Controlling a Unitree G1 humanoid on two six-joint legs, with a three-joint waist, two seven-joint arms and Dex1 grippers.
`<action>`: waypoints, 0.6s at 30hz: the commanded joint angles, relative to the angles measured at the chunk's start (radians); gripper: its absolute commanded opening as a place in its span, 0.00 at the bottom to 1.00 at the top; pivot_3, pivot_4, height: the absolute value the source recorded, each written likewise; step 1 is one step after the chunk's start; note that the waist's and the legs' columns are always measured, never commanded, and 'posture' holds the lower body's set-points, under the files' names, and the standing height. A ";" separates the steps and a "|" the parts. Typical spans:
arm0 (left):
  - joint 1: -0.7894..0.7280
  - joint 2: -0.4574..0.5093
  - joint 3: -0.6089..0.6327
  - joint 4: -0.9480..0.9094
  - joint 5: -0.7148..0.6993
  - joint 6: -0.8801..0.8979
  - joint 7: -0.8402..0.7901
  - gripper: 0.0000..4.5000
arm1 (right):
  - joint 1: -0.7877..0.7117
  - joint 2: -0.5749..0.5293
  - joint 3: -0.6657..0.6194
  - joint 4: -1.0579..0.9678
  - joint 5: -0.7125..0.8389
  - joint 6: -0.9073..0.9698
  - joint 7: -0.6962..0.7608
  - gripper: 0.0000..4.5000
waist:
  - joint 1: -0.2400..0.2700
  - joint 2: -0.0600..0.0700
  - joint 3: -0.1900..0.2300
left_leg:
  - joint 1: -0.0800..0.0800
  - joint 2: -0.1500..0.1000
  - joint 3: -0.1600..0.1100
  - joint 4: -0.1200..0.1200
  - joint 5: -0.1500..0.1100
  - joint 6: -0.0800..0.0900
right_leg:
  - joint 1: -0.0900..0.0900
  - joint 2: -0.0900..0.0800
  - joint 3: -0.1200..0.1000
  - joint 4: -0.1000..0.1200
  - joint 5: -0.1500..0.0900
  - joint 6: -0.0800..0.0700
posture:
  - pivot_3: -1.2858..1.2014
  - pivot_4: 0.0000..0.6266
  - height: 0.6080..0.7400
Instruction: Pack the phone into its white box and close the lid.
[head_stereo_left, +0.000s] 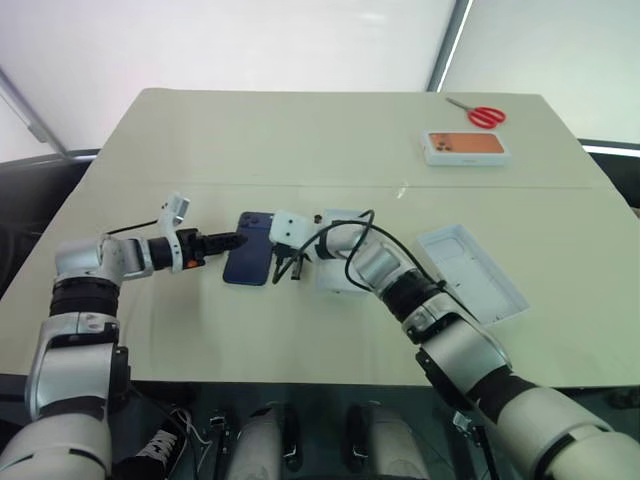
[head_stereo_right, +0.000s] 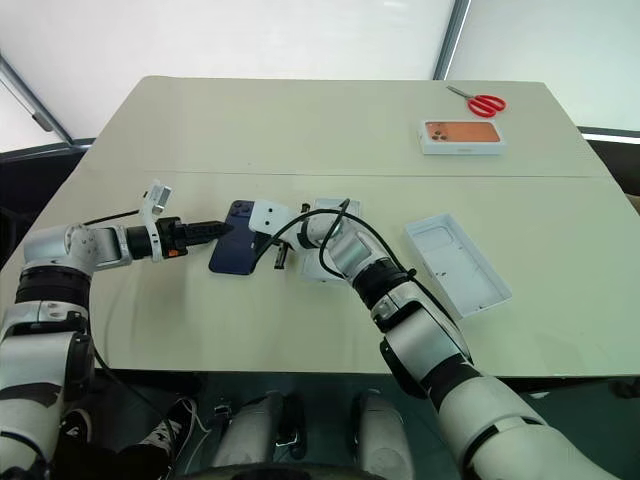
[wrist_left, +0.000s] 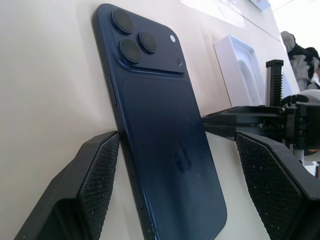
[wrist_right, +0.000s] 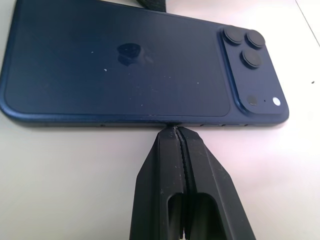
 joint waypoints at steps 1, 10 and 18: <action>0.019 -0.076 -0.040 0.002 -0.025 0.113 -0.020 0.86 | -0.019 0.015 -0.004 -0.001 -0.004 -0.019 -0.007 0.01 | 0.002 0.000 0.000 | 0.000 0.000 0.000 0.000 0.000 -0.001 | 0.000 0.000 0.000 0.000 0.000 0.000 | 0.52 0.24 0.99; -0.038 -0.067 -0.042 0.009 0.047 0.183 0.094 0.86 | -0.008 0.020 -0.010 -0.003 -0.016 -0.029 -0.007 0.01 | 0.005 0.000 -0.001 | 0.000 -0.001 0.000 0.000 -0.001 -0.002 | 0.001 -0.001 0.000 0.000 0.000 0.000 | 0.52 0.24 0.99; -0.061 -0.148 0.076 -0.070 0.022 0.355 0.278 0.86 | -0.009 0.020 -0.015 0.010 -0.020 -0.046 -0.021 0.01 | 0.005 0.000 -0.001 | 0.001 -0.001 -0.001 0.000 -0.001 -0.002 | 0.001 0.000 0.000 0.001 0.000 0.000 | 0.52 0.24 0.99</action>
